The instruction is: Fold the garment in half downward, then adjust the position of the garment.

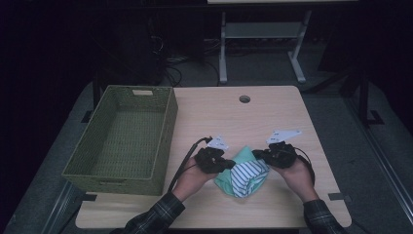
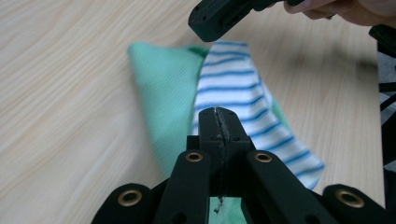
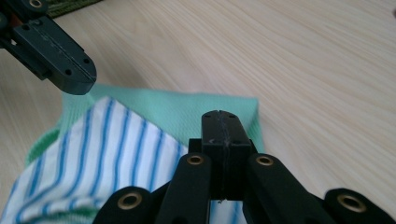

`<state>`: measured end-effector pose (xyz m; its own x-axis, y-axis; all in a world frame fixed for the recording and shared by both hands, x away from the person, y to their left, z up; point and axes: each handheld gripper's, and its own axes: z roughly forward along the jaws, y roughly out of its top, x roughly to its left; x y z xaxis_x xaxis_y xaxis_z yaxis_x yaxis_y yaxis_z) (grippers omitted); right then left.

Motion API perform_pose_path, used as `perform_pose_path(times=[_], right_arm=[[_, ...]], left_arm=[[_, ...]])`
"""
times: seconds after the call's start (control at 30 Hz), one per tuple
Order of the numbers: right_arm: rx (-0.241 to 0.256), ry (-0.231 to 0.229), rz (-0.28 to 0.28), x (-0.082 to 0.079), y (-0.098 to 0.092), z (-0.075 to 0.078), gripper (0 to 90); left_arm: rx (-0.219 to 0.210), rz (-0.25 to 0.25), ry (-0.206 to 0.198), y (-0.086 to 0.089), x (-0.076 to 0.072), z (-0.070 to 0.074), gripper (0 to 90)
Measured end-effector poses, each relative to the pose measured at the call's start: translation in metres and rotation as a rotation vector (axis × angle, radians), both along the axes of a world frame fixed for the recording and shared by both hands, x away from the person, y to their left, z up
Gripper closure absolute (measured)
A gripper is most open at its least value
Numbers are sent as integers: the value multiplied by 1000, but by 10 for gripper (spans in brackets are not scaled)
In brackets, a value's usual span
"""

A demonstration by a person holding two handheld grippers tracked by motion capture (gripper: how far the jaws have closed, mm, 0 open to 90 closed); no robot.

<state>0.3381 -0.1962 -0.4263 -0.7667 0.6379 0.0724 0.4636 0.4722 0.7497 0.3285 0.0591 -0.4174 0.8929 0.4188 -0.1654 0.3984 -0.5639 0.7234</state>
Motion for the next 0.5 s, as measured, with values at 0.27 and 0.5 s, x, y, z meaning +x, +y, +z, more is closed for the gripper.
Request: perform_pose_path(times=[0.27, 0.5], right_arm=[[5, 19, 45, 15, 26, -7, 897], [-51, 73, 56, 26, 38, -28, 897]], left_arm=[[78, 4, -1, 1, 2, -13, 894], [144, 12, 12, -1, 7, -28, 895]])
